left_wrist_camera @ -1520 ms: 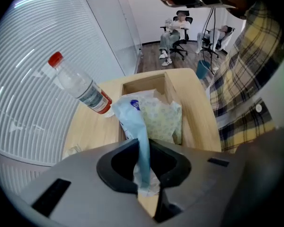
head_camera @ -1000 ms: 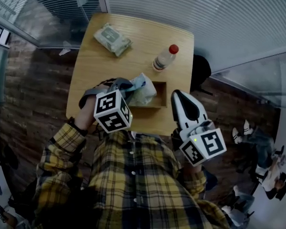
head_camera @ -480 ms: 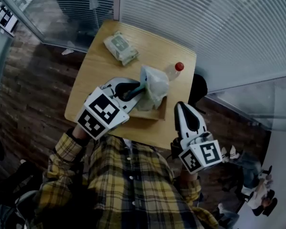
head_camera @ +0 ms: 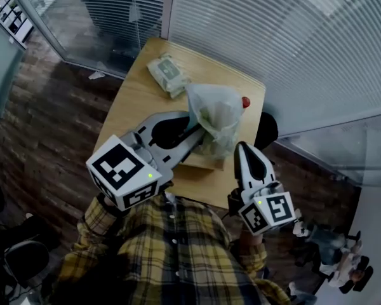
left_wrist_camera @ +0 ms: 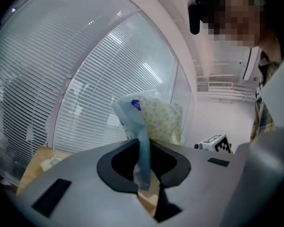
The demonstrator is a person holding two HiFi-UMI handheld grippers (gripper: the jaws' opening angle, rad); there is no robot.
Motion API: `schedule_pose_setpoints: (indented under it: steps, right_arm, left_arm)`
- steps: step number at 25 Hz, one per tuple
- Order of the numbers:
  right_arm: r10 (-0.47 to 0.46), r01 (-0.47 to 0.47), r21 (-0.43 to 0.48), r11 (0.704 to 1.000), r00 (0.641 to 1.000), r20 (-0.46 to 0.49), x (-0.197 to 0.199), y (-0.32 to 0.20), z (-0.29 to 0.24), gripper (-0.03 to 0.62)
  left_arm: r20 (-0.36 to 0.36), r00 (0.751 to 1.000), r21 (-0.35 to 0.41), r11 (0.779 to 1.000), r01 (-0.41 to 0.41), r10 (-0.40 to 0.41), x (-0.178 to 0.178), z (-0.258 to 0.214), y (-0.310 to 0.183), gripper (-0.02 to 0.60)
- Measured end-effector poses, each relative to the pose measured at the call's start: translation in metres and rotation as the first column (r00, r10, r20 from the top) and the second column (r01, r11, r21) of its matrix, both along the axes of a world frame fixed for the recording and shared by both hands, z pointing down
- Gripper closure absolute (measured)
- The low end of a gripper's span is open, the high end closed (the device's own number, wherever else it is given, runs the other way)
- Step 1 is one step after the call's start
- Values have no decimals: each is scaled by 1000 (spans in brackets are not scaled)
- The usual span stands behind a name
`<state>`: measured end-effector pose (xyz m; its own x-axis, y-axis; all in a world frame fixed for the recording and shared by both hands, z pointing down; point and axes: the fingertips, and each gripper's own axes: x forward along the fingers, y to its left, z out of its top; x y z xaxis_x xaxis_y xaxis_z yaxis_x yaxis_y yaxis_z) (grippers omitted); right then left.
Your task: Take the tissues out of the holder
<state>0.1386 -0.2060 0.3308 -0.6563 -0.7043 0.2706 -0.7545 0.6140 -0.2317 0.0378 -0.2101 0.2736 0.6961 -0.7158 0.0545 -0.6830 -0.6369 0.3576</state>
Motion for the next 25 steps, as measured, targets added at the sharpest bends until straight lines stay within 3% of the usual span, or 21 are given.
schedule_pose_setpoints:
  steps: [5, 25]
  right_arm:
    - [-16, 16, 13, 1000, 1000, 8, -7, -2, 0, 582]
    - [-50, 49, 31, 998, 998, 25, -12, -8, -5, 583]
  left_arm:
    - [-72, 997, -20, 999, 33, -34, -2, -7, 6, 522]
    - [-33, 997, -41, 997, 71, -73, -6, -1, 11, 523]
